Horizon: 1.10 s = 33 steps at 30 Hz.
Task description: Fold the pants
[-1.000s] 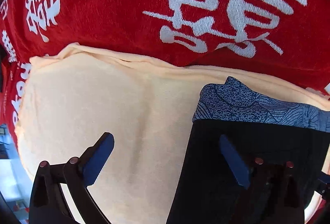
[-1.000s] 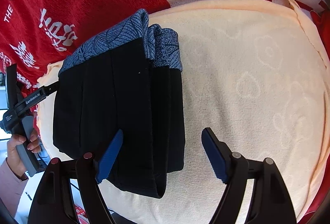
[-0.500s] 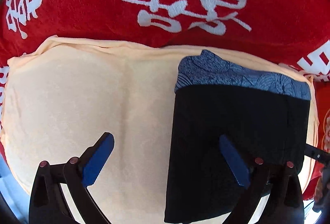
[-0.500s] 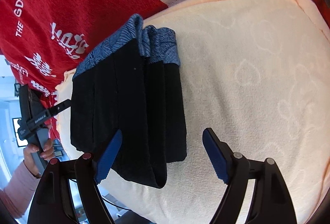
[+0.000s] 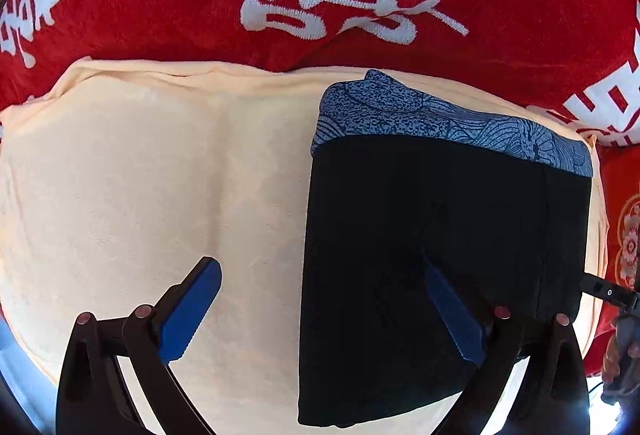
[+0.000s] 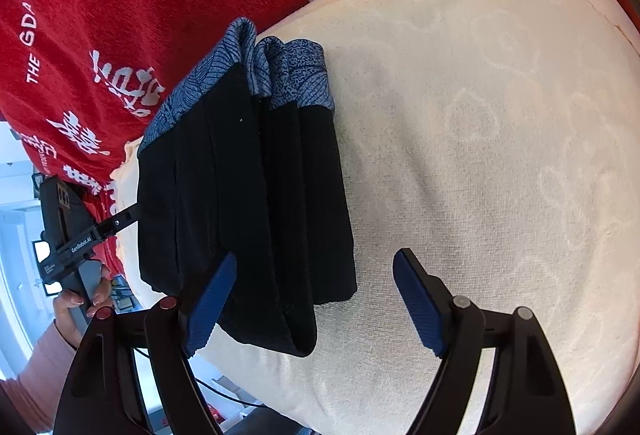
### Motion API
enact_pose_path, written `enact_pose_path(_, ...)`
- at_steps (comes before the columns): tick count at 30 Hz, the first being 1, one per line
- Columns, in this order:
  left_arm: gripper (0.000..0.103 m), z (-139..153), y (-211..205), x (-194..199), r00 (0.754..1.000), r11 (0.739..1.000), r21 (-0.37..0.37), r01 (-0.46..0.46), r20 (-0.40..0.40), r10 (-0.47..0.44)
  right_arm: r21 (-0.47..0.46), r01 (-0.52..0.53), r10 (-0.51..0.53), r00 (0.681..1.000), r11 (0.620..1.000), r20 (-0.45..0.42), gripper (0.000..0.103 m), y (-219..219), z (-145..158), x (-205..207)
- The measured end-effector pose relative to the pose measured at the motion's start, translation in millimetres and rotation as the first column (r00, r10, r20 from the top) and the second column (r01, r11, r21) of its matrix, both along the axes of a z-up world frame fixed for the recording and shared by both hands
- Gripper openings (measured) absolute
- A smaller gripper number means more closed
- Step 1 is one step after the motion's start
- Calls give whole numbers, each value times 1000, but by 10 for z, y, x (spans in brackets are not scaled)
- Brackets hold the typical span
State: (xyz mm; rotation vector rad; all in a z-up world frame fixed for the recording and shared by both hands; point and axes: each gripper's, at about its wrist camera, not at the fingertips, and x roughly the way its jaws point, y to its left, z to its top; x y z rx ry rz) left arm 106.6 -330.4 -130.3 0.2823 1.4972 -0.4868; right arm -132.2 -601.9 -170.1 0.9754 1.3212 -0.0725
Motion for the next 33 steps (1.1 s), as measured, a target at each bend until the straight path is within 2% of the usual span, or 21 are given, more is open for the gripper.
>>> enact_pose_path(7, 102, -36, 10, 77, 999, 999, -43, 8, -32, -10, 22, 5, -5, 1000, 1000, 18, 86, -41, 3, 1)
enact_pose_path(16, 102, -269, -32, 122, 985, 989, -149, -13, -173, -13, 80, -21, 17, 999, 997, 46, 87, -154, -119, 120)
enact_pose_path(19, 102, -299, -88, 107, 980, 986, -169, 16, -194, -49, 116, -31, 24, 998, 993, 61, 87, -178, -186, 198)
enact_pose_path(24, 102, -355, -66, 162, 967, 969, -240, 51, -231, -108, 205, -78, 51, 990, 976, 134, 87, -265, -301, 280)
enact_pose_path(28, 102, -506, -62, 196, 951, 948, -317, 42, -278, -135, 268, -119, 68, 979, 956, 191, 87, -309, -450, 324)
enact_pose_path(33, 102, -562, -176, 204, 947, 934, -350, 69, -270, -172, 329, -149, 69, 968, 933, 242, 88, -318, -546, 496)
